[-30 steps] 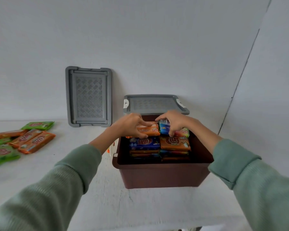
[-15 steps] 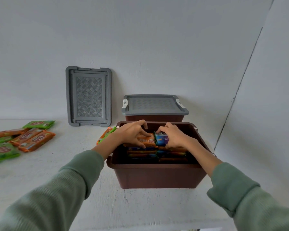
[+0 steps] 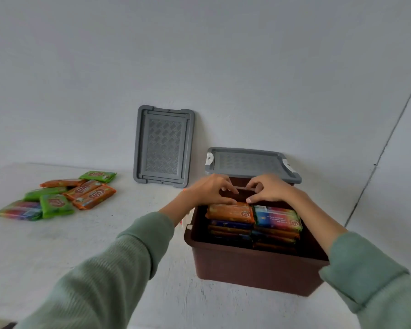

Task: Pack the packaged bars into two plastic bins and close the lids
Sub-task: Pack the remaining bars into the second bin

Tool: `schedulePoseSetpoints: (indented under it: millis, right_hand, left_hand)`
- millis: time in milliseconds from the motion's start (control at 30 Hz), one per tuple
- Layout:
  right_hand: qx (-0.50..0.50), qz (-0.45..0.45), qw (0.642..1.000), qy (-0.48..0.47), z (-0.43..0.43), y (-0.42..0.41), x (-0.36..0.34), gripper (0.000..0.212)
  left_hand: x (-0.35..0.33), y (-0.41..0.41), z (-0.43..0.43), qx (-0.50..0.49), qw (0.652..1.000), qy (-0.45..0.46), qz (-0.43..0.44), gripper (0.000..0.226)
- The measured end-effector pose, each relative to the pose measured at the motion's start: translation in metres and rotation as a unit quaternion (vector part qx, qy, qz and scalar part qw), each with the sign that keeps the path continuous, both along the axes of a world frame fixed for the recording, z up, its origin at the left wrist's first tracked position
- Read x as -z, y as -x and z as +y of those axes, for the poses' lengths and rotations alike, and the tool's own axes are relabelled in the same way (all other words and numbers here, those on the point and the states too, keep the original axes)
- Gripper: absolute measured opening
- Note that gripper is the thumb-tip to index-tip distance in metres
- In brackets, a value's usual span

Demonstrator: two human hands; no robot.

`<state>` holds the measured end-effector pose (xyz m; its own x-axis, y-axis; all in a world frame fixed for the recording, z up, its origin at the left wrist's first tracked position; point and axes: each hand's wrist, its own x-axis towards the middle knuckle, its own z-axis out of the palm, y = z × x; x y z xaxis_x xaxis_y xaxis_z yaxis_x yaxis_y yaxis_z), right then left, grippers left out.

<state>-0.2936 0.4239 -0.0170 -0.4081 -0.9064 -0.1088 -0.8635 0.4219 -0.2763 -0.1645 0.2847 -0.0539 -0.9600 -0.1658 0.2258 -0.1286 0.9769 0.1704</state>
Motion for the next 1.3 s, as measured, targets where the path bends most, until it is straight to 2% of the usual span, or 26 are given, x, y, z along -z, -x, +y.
schedulePoseSetpoints:
  millis: [100, 233, 433, 700, 833, 900, 967, 1133, 1200, 1300]
  right_hand:
    - [-0.018, 0.011, 0.998, 0.058, -0.034, -0.018, -0.015, 0.052]
    - [-0.072, 0.015, 0.990, 0.121, -0.094, -0.057, -0.026, 0.056]
    - [-0.166, -0.024, 0.977, 0.132, -0.199, -0.133, -0.023, 0.058]
    - [-0.220, -0.049, 0.970, 0.087, -0.324, -0.224, 0.027, 0.057]
    - [-0.223, -0.026, 0.974, 0.014, -0.359, -0.260, 0.066, 0.075]
    - [-0.222, -0.022, 0.974, -0.025, -0.369, -0.271, 0.084, 0.089]
    - [-0.218, -0.028, 0.974, -0.058, -0.375, -0.278, 0.100, 0.100]
    - [-0.216, 0.002, 0.968, -0.128, -0.382, -0.280, 0.132, 0.114]
    - [-0.223, 0.009, 0.966, -0.132, -0.382, -0.279, 0.133, 0.110]
    - [-0.238, 0.017, 0.962, -0.132, -0.380, -0.276, 0.128, 0.104]
  left_hand:
    - [-0.016, -0.024, -0.022, -0.038, 0.998, -0.007, 0.057, 0.028]
    - [-0.036, -0.079, -0.070, -0.122, 0.988, -0.019, 0.092, 0.024]
    - [-0.043, -0.188, -0.157, -0.286, 0.948, -0.044, 0.135, 0.019]
    - [-0.003, -0.305, -0.233, -0.481, 0.870, -0.106, 0.018, 0.035]
    - [0.040, -0.321, -0.249, -0.475, 0.864, -0.163, -0.047, 0.057]
    - [0.062, -0.326, -0.258, -0.491, 0.846, -0.182, -0.096, 0.076]
    - [0.078, -0.330, -0.266, -0.502, 0.833, -0.195, -0.130, 0.084]
    - [0.091, -0.330, -0.273, -0.500, 0.832, -0.179, -0.161, 0.074]
    - [0.090, -0.327, -0.273, -0.506, 0.830, -0.168, -0.162, 0.067]
    - [0.084, -0.320, -0.267, -0.501, 0.833, -0.141, -0.187, 0.067]
